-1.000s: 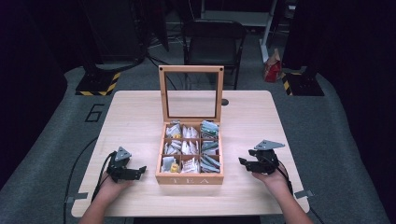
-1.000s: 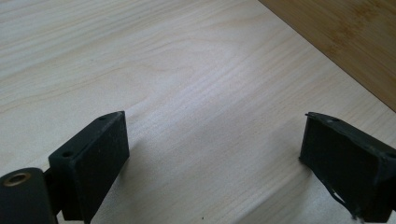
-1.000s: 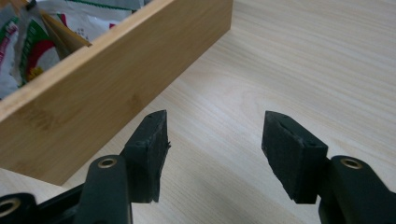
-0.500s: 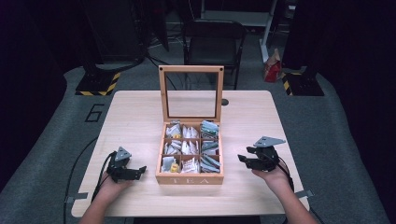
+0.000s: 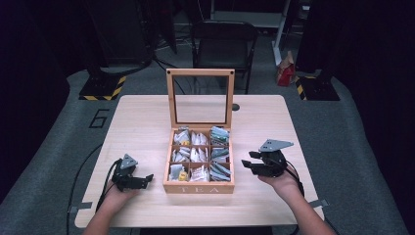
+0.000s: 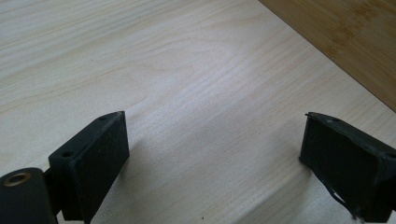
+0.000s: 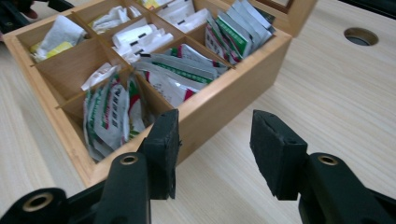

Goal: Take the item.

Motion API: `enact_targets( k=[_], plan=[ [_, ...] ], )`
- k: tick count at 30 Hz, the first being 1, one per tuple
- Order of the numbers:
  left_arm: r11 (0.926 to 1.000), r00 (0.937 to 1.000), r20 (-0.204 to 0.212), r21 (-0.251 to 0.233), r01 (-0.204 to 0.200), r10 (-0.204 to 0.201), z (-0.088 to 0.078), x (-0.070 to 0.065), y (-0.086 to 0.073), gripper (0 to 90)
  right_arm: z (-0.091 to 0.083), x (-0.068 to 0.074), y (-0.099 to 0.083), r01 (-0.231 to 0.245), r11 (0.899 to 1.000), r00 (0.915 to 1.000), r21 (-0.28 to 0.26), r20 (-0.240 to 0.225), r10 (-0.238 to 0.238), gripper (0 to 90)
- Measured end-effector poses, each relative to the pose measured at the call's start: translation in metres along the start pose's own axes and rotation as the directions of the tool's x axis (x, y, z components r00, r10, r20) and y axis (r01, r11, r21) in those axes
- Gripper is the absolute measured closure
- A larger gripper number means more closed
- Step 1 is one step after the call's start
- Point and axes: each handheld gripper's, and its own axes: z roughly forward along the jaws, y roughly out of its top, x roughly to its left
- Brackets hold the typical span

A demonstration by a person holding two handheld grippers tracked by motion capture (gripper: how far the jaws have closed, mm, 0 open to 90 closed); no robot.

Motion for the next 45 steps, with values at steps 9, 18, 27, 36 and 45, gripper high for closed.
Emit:
enact_targets(
  k=[9,18,27,36,45],
  plan=[
    [1.0000,1.0000,-0.001,0.000,-0.001,0.001,0.000,0.000,0.000,7.4,0.006,0.010,0.009,0.030,1.000,0.9987,-0.001,-0.041,-0.030,55.0],
    [1.0000,1.0000,0.000,0.000,-0.001,0.001,0.000,0.000,0.000,7.4,0.011,0.012,0.011,0.025,1.000,0.9979,-0.004,-0.059,-0.025,57.3],
    [1.0000,1.0000,-0.001,0.000,-0.002,0.002,0.000,0.000,0.000,7.4,0.016,0.017,0.011,0.025,1.000,0.9963,-0.009,-0.082,-0.025,58.7],
    [1.0000,1.0000,0.000,0.002,-0.003,0.003,0.000,0.000,0.000,7.4,0.018,0.021,0.012,0.020,1.000,0.9942,-0.010,-0.105,-0.021,59.4],
    [1.0000,1.0000,-0.006,-0.009,0.000,0.000,0.001,0.000,0.000,7.4,0.022,0.024,0.011,0.026,1.000,0.9917,-0.017,-0.126,-0.028,62.1]
  ],
)
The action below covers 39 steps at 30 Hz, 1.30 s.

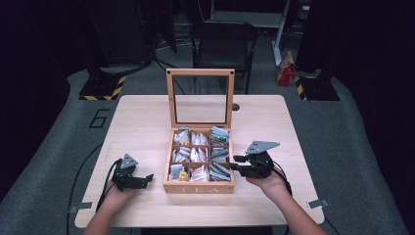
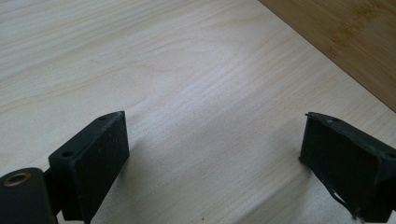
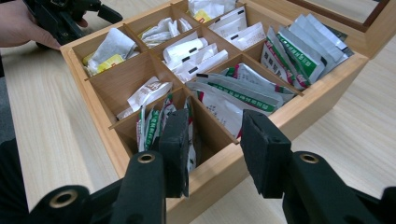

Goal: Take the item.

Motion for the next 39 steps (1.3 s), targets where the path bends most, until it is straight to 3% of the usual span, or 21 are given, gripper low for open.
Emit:
enact_targets(
  k=[17,39],
  plan=[
    [1.0000,1.0000,0.006,0.002,0.005,-0.005,0.000,0.000,0.000,7.5,0.016,0.008,-0.002,0.029,0.999,0.9992,0.021,-0.028,-0.029,69.6],
    [1.0000,1.0000,0.004,0.000,0.006,-0.006,0.000,0.000,0.000,7.4,0.034,0.006,-0.007,0.034,0.997,0.9978,0.072,-0.059,-0.030,79.0]
  ],
)
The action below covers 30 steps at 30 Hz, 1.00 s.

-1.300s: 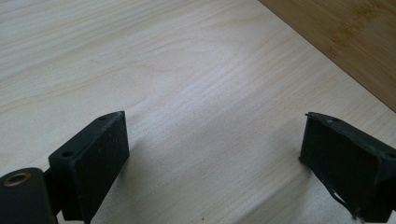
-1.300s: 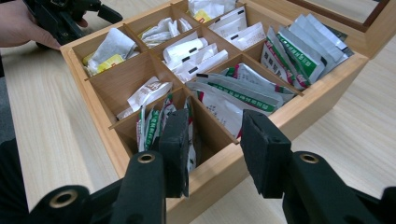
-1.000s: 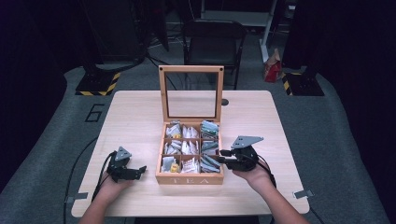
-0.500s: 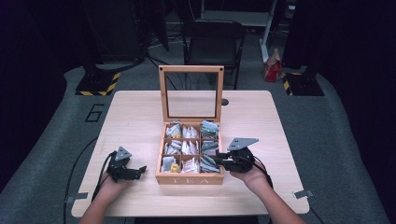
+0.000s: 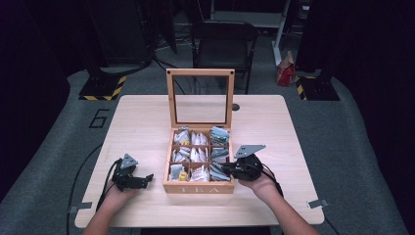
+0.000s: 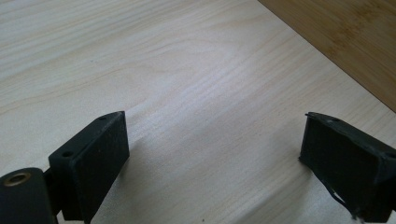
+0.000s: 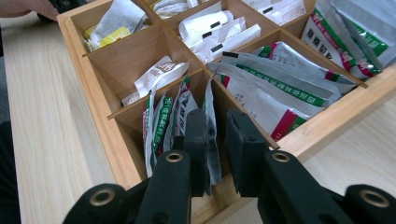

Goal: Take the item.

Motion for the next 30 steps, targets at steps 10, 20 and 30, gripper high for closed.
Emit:
enact_targets(
  k=[10,20,30],
  plan=[
    [1.0000,1.0000,0.003,0.004,-0.002,0.002,0.000,0.000,0.000,7.5,0.007,0.001,0.001,0.004,1.000,1.0000,0.024,-0.008,-0.004,81.3],
    [1.0000,1.0000,0.000,0.001,-0.001,0.001,0.000,0.000,0.000,7.5,0.013,0.003,0.002,0.012,0.998,0.9997,0.060,-0.024,-0.010,84.9],
    [1.0000,1.0000,0.000,0.001,-0.001,0.001,0.000,0.000,0.000,7.5,0.013,0.003,0.002,0.020,0.998,0.9990,0.059,-0.041,-0.018,89.6]
  ],
)
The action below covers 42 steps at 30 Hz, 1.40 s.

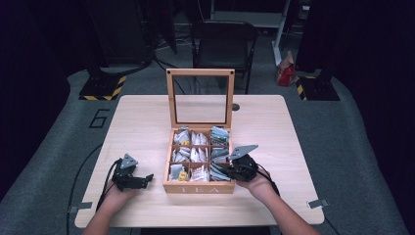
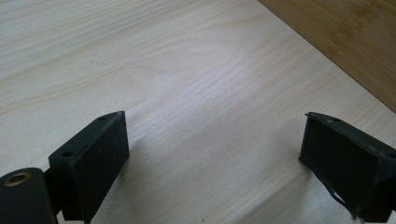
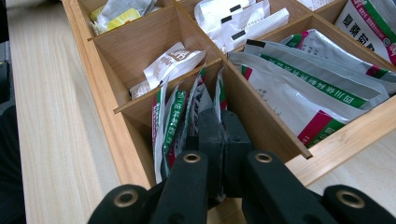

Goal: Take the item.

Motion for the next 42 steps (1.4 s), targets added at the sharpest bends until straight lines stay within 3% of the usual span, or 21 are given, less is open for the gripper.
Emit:
enact_targets(
  k=[33,42],
  plan=[
    [1.0000,1.0000,0.006,0.005,-0.003,0.003,0.000,0.000,0.000,7.5,-0.049,0.001,0.030,0.003,0.995,0.9992,-0.099,-0.039,-0.007,89.7],
    [1.0000,1.0000,0.004,0.007,-0.003,0.002,0.000,0.000,0.000,7.5,-0.062,0.002,0.037,0.028,0.992,0.9994,-0.124,-0.019,-0.030,89.7]
  ],
)
